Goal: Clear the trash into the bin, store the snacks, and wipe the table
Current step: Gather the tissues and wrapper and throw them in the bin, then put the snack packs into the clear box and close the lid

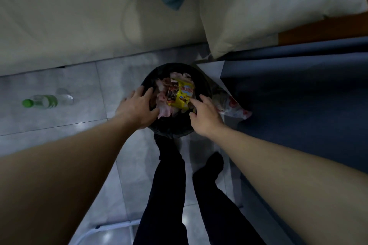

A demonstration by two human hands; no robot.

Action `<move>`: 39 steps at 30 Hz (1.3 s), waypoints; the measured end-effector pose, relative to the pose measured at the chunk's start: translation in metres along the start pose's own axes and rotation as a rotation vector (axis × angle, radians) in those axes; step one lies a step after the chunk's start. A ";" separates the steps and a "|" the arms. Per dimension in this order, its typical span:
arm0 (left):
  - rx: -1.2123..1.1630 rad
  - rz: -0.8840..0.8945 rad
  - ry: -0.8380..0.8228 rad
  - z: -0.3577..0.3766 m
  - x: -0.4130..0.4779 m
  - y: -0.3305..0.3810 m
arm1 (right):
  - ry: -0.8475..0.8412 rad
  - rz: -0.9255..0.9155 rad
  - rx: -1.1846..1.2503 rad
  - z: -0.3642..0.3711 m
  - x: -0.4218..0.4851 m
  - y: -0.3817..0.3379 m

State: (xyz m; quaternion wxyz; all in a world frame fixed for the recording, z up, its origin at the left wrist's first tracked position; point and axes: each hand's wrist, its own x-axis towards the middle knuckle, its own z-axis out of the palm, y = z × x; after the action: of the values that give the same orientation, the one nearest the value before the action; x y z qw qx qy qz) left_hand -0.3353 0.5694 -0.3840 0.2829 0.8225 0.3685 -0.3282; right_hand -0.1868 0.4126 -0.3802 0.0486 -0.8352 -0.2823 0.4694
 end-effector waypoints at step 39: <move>0.247 0.192 0.511 -0.250 -0.259 0.235 | 0.575 -0.210 -0.187 -0.308 -0.288 -0.019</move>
State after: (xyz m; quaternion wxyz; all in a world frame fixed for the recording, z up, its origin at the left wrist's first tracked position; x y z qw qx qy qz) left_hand -0.1986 0.5039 0.0184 0.1083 0.9378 0.3055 -0.1245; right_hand -0.0603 0.3364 0.0157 0.0975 -0.9007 -0.3838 0.1785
